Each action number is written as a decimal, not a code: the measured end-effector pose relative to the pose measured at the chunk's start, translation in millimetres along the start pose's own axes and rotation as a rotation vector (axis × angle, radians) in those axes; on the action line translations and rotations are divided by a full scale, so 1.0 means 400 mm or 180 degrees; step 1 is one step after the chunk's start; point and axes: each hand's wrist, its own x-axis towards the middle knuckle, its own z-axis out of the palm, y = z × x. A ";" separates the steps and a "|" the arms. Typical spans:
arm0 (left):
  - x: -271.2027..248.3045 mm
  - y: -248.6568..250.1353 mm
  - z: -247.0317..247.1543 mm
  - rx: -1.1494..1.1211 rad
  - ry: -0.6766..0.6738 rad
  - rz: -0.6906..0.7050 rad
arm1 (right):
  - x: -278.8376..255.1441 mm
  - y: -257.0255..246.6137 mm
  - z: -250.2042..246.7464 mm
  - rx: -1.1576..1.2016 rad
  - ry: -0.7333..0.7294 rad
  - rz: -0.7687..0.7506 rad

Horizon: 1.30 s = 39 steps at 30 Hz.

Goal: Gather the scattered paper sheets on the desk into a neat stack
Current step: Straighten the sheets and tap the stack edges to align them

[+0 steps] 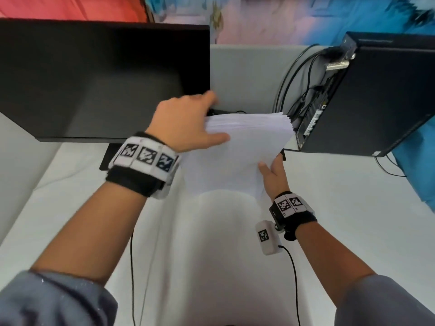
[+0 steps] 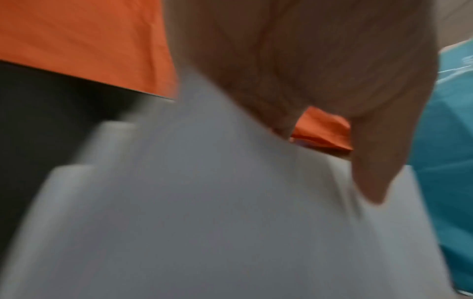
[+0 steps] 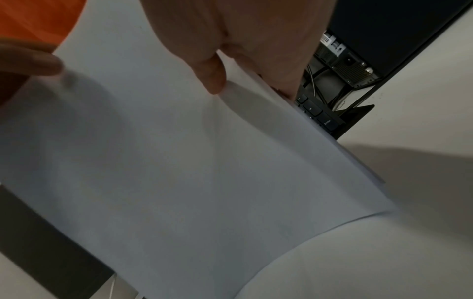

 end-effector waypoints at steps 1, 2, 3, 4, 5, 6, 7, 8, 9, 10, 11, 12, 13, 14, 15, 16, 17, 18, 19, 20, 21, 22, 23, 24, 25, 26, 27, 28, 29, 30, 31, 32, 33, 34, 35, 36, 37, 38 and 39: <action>0.020 0.024 -0.004 0.0341 -0.0188 0.0227 | 0.001 0.002 0.000 0.0018 -0.0012 0.0011; 0.038 0.050 0.001 0.0501 -0.0325 0.0410 | -0.001 0.003 0.001 0.0027 -0.0011 0.0037; 0.051 0.074 0.009 0.0580 -0.0450 0.0514 | 0.001 0.002 0.002 0.0050 -0.0003 0.0050; 0.060 0.097 0.020 0.0601 -0.0575 0.0544 | 0.001 0.004 0.002 0.0050 -0.0002 0.0060; 0.063 0.117 0.035 0.0596 -0.0675 0.0529 | 0.004 0.009 0.001 0.0063 -0.0007 0.0052; 0.065 0.131 0.047 0.0591 -0.0724 0.0517 | 0.003 0.006 0.001 0.0096 -0.0015 0.0042; 0.063 0.141 0.057 0.0572 -0.0737 0.0509 | 0.002 0.009 0.000 0.0143 -0.0025 0.0034; 0.061 0.147 0.063 0.0543 -0.0708 0.0520 | 0.000 0.007 0.000 0.0191 -0.0029 0.0032; 0.060 0.148 0.067 0.0524 -0.0663 0.0546 | -0.001 0.007 0.001 0.0240 -0.0031 0.0011; 0.061 0.147 0.067 0.0536 -0.0635 0.0590 | -0.004 0.003 0.002 0.0276 -0.0039 -0.0010; 0.063 0.144 0.067 0.0564 -0.0646 0.0640 | -0.004 0.004 0.003 0.0288 -0.0040 -0.0020; 0.065 0.139 0.065 0.0582 -0.0683 0.0679 | -0.003 0.004 0.004 0.0295 -0.0049 -0.0029; 0.066 0.136 0.063 0.0582 -0.0746 0.0705 | -0.002 0.006 0.003 0.0298 -0.0048 -0.0038; 0.068 0.133 0.059 0.0576 -0.0804 0.0726 | -0.002 0.005 0.002 0.0291 -0.0064 -0.0059; 0.068 0.132 0.055 0.0575 -0.0842 0.0748 | -0.001 0.007 0.001 0.0254 -0.0073 -0.0081; 0.068 0.131 0.051 0.0576 -0.0870 0.0752 | -0.003 0.008 0.000 0.0219 -0.0078 -0.0095; 0.069 0.128 0.045 0.0563 -0.0909 0.0723 | -0.002 0.013 -0.001 0.0174 -0.0046 -0.0080; 0.070 0.122 0.036 0.0524 -0.0932 0.0656 | -0.005 0.018 -0.004 0.0123 0.0038 -0.0070; 0.070 0.107 0.027 0.0389 -0.0926 0.0570 | -0.003 0.030 -0.013 0.0053 0.0211 -0.0040; 0.068 0.085 0.016 0.0086 -0.0871 0.0460 | -0.003 0.041 -0.025 0.0026 0.0416 0.0017; 0.066 0.058 0.005 -0.0333 -0.0793 0.0327 | -0.003 0.050 -0.040 0.0110 0.0620 0.0159; 0.060 0.026 -0.002 -0.0800 -0.0694 0.0167 | -0.004 0.059 -0.057 0.0362 0.0748 0.0391; 0.052 -0.009 -0.001 -0.1276 -0.0601 -0.0008 | -0.004 0.066 -0.074 0.0717 0.0785 0.0616; 0.040 -0.042 0.008 -0.1743 -0.0561 -0.0208 | -0.005 0.066 -0.090 0.1043 0.0707 0.0724; 0.024 -0.070 0.024 -0.2209 -0.0572 -0.0395 | -0.003 0.060 -0.100 0.1284 0.0527 0.0749; 0.004 -0.089 0.047 -0.2649 -0.0582 -0.0550 | -0.001 0.046 -0.108 0.1399 0.0307 0.0736; -0.015 -0.104 0.076 -0.3013 -0.0564 -0.0683 | 0.003 0.029 -0.111 0.1402 0.0147 0.0682; -0.037 -0.111 0.109 -0.3312 -0.0520 -0.0825 | 0.005 0.009 -0.113 0.1303 0.0072 0.0578; -0.059 -0.116 0.143 -0.3552 -0.0427 -0.0982 | 0.011 -0.010 -0.115 0.1031 0.0143 0.0468; -0.082 -0.113 0.176 -0.3715 -0.0275 -0.1171 | 0.015 -0.028 -0.116 0.0694 0.0258 0.0331; -0.104 -0.106 0.209 -0.3797 -0.0051 -0.1367 | 0.019 -0.039 -0.116 0.0399 0.0369 0.0168; -0.126 -0.096 0.240 -0.3780 0.0201 -0.1550 | 0.021 -0.049 -0.113 0.0203 0.0421 0.0004; -0.148 -0.083 0.270 -0.3740 0.0422 -0.1713 | 0.020 -0.051 -0.109 0.0055 0.0438 -0.0139; -0.169 -0.069 0.296 -0.3699 0.0594 -0.1919 | 0.016 -0.049 -0.104 -0.0062 0.0454 -0.0243; -0.190 -0.056 0.321 -0.3667 0.0718 -0.2156 | 0.010 -0.043 -0.097 -0.0157 0.0456 -0.0293; -0.209 -0.045 0.342 -0.3627 0.0769 -0.2379 | 0.003 -0.029 -0.090 -0.0241 0.0451 -0.0300; -0.226 -0.039 0.365 -0.3563 0.0772 -0.2527 | -0.006 -0.016 -0.084 -0.0313 0.0428 -0.0260; -0.241 -0.033 0.382 -0.3491 0.0733 -0.2575 | -0.014 -0.001 -0.079 -0.0347 0.0404 -0.0202; -0.251 -0.029 0.393 -0.3453 0.0664 -0.2571 | -0.024 0.014 -0.077 -0.0335 0.0376 -0.0109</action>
